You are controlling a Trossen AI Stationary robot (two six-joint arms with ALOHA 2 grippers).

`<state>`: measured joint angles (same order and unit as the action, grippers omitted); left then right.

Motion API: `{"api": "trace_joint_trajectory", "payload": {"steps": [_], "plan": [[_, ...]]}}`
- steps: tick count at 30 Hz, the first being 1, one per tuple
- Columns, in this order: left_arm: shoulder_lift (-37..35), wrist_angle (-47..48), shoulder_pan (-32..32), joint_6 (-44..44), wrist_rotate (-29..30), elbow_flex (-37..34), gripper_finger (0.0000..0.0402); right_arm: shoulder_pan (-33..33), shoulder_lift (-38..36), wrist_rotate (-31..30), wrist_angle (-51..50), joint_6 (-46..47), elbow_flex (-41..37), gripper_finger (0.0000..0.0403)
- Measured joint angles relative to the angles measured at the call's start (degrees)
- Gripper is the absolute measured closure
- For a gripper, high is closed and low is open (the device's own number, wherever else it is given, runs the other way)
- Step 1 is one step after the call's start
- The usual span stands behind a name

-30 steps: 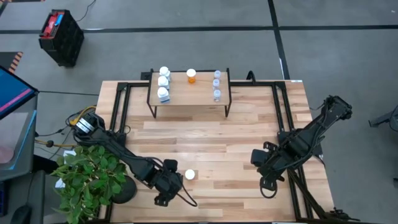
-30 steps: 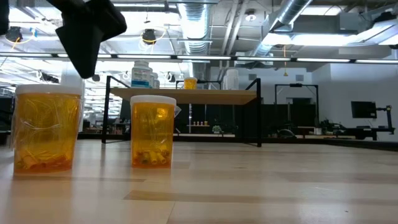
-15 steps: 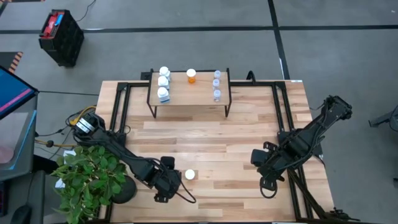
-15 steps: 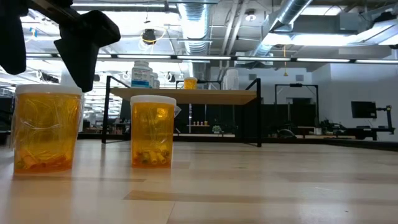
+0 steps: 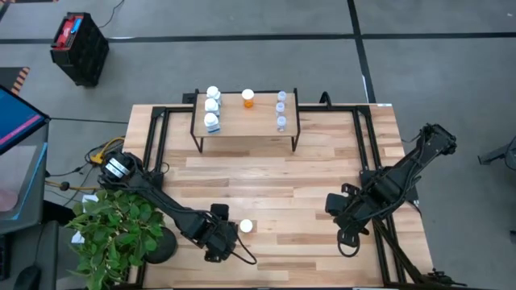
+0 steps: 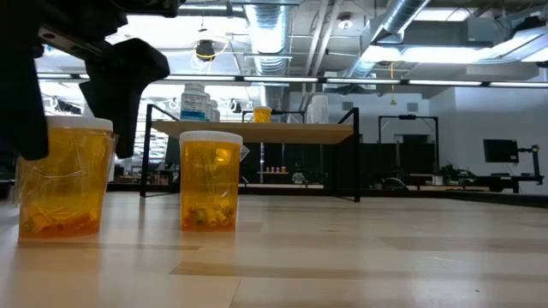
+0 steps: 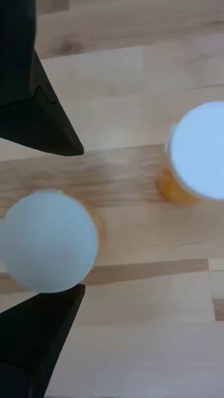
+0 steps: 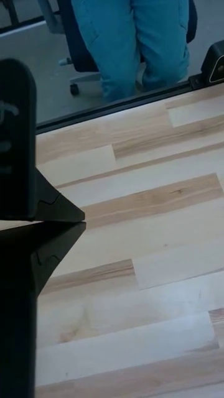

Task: Pick and place medicine bottles onto shelf by color
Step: Put the left orange pill bottle on the shelf aligned with the other orange pill bottle

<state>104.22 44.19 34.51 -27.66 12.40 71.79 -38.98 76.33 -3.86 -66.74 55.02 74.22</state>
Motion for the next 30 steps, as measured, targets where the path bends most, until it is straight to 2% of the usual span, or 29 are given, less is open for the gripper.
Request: {"api": "trace_joint_trajectory", "payload": {"steps": [4,7,14,20,23,30], "plan": [[0.5,0.1,-0.1,0.0,-0.8,0.0,0.0065,0.0,0.0,0.0,0.0,0.0,0.0,0.0377],[1.1,0.9,-0.2,0.1,-1.7,0.0,0.0083,0.0,0.0,0.0,0.0,0.0,0.0,0.0377],[1.6,-0.8,-0.5,1.4,-1.6,0.0,0.0173,-0.1,0.0,0.0,-0.1,0.0,0.0,0.0377],[1.3,4.5,-1.4,4.7,-1.7,3.0,0.0239,-0.7,0.0,0.0,-0.1,0.0,0.0,0.0377],[1.3,8.6,-2.9,8.6,-3.2,6.3,0.0242,-1.2,0.0,-0.1,-0.1,0.0,0.0,0.0377],[1.2,21.3,-8.9,18.1,-3.3,16.3,0.021,-2.7,0.0,-0.2,0.0,0.0,0.0,0.0377]]}}
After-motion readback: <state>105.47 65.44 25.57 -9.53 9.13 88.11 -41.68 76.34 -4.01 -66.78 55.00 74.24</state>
